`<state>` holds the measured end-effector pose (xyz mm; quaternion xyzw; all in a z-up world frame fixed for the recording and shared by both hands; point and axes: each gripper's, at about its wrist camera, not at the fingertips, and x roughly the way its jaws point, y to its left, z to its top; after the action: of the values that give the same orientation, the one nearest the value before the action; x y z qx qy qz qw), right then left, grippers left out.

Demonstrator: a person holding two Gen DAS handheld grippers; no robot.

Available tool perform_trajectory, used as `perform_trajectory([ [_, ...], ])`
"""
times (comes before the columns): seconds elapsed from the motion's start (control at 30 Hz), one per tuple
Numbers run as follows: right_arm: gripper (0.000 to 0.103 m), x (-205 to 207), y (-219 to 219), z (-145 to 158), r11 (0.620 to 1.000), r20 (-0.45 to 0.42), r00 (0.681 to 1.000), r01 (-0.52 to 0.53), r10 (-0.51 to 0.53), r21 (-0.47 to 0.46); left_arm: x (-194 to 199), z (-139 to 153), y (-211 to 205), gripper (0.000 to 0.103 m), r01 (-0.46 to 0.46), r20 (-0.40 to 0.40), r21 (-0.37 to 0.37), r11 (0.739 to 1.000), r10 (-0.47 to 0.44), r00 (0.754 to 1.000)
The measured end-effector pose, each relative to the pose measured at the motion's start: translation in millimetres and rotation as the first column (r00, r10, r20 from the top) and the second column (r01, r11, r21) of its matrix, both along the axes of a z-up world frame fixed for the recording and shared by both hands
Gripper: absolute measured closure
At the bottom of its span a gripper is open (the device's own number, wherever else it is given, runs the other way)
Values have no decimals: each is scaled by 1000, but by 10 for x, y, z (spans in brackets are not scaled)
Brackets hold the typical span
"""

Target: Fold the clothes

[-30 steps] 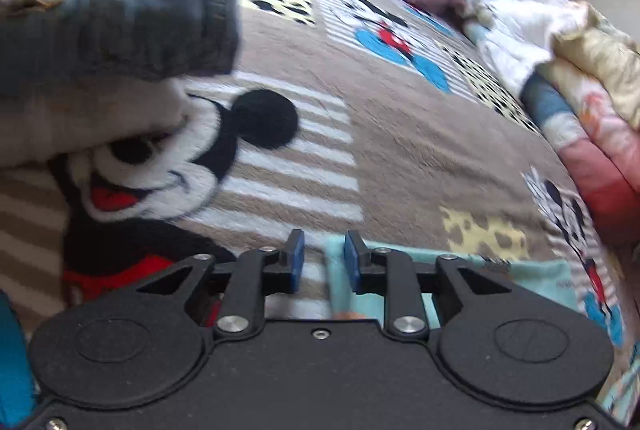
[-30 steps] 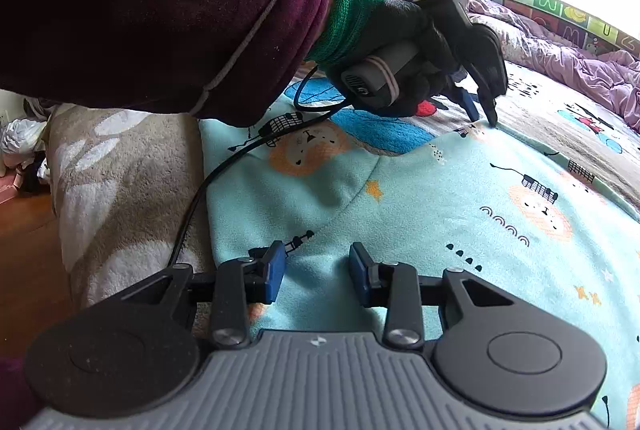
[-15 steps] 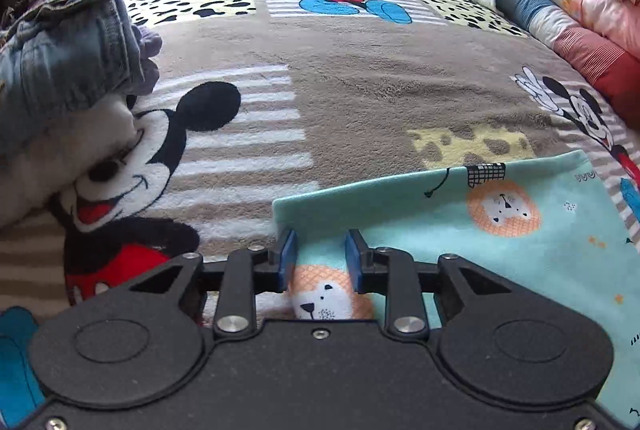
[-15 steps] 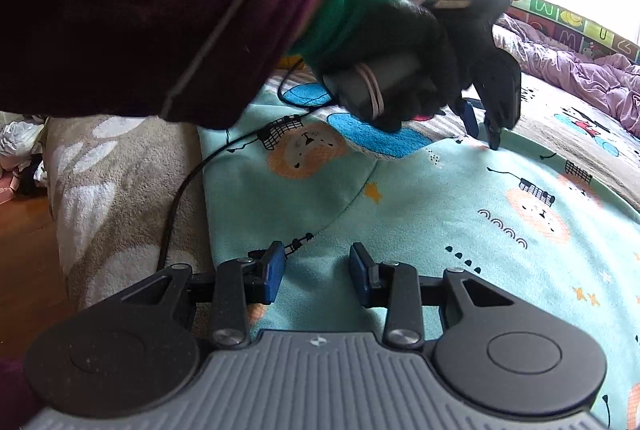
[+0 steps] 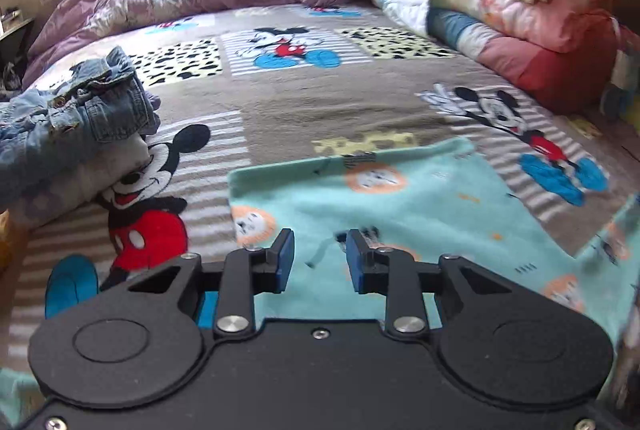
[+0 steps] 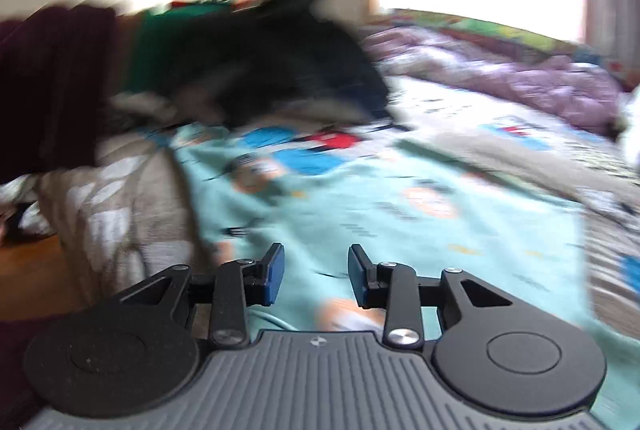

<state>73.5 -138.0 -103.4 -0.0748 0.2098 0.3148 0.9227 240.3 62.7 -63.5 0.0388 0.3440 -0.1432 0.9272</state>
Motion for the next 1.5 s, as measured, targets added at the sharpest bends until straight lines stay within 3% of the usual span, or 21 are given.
perform_trajectory([
  [0.1,66,-101,-608,71,979,-17,983,185,-184,88,-477,102,-216,69,44,37,27,999,-45,998],
  [0.17,66,-139,-1079,28,924,-112,944,327,-310,200,-828,127,-427,62,78,71,55,995,-82,994],
  [0.27,64,-184,-1624,-209,776,-333,864,491,-376,395,-1319,72,-823,62,152,106,119,981,-165,981],
  [0.37,64,-227,-2024,-508,579,-533,779,613,-331,537,-1772,-81,-1278,62,248,136,234,940,-284,949],
  [0.4,64,-225,-2080,-600,529,-577,759,636,-301,561,-1893,-159,-1435,62,278,145,298,913,-332,932],
  [0.47,64,-198,-2071,-755,473,-636,732,662,-244,581,-2136,-319,-1742,62,329,161,429,842,-429,889],
  [0.57,64,-153,-1988,-928,442,-707,673,714,-220,543,-2419,-605,-2111,61,343,180,653,675,-579,795],
  [0.63,67,-135,-1956,-1068,404,-743,637,746,-206,529,-2466,-785,-2287,61,329,172,737,591,-634,754],
  [0.8,67,-124,-2067,-1259,256,-770,627,768,-118,586,-2365,-1188,-2502,63,273,114,873,404,-713,691],
  [0.93,67,-87,-2068,-1298,235,-771,627,770,-110,593,-2325,-1424,-2569,63,232,41,942,244,-767,640],
  [1.03,72,-43,-2057,-1297,243,-768,629,769,-124,591,-2244,-1522,-2573,63,236,-10,954,184,-768,640],
  [1.07,75,-26,-2056,-1303,250,-770,622,775,-139,581,-2221,-1545,-2565,63,233,-17,957,173,-768,640],
  [1.13,101,2,-2057,-1339,265,-780,600,792,-177,550,-2169,-1571,-2562,67,239,-28,956,168,-762,647],
  [1.27,102,12,-2077,-1376,278,-772,609,785,-181,554,-2070,-1566,-2587,73,253,-30,950,185,-749,662],
  [1.3,102,-3,-2096,-1379,275,-770,614,781,-175,560,-2047,-1553,-2587,81,256,-22,946,201,-746,666],
  [1.4,101,-43,-2154,-1380,261,-762,628,771,-160,581,-2015,-1528,-2552,84,248,30,934,258,-747,665],
  [1.5,100,-69,-2184,-1376,257,-754,639,763,-154,593,-1980,-1528,-2487,87,277,74,899,340,-741,667],
])
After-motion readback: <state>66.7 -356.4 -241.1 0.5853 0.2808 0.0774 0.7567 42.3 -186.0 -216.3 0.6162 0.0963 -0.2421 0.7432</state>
